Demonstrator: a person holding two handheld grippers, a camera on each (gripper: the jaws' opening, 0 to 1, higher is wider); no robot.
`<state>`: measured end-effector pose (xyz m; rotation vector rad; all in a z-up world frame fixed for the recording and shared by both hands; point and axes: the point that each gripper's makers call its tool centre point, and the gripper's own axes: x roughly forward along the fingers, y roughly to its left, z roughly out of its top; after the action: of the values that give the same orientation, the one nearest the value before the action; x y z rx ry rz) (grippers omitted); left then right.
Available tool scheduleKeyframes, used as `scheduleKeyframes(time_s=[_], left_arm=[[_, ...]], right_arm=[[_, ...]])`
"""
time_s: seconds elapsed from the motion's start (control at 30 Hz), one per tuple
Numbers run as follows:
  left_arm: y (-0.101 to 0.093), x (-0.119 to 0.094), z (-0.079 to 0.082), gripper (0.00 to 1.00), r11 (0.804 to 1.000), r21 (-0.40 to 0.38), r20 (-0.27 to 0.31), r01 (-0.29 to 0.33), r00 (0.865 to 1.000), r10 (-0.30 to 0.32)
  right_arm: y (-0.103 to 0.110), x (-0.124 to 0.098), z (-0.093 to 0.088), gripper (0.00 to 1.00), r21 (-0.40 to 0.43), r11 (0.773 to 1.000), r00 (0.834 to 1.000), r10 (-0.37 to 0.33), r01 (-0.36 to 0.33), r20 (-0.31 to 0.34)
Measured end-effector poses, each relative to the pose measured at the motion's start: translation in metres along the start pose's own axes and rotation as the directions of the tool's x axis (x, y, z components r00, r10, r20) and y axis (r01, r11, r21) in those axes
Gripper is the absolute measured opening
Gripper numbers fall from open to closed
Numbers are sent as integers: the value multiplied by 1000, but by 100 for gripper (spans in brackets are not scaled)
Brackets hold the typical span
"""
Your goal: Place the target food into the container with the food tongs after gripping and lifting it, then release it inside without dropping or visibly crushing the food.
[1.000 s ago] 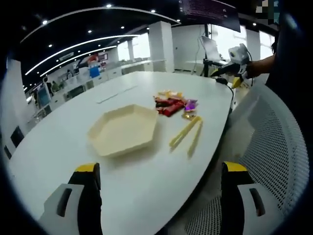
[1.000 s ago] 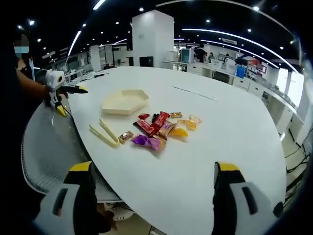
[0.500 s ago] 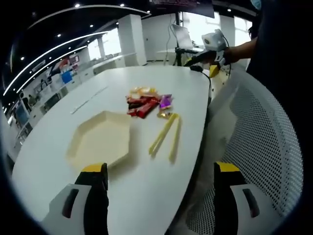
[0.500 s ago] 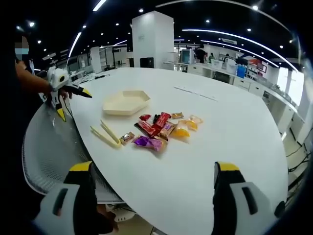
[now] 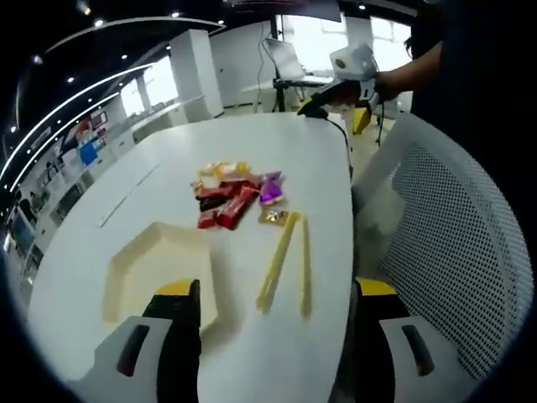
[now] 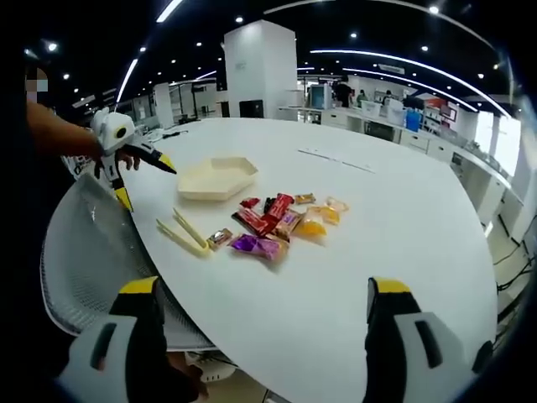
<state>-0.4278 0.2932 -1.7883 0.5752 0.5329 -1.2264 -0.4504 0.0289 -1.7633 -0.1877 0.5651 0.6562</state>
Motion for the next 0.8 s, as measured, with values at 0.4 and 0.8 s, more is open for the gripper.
scheduleKeyframes(time_s=[0.4,0.8], left_arm=[[-3,34,-24,48,998,41,-76,42,996,-39],[-11,51,-35,38,991,99,-126,93,989,-80]], right_arm=[[6,2,-4,100,20,1000,1000,7,-7,-4],[6,1,-6,100,39,999,1000,3,-2,-6]])
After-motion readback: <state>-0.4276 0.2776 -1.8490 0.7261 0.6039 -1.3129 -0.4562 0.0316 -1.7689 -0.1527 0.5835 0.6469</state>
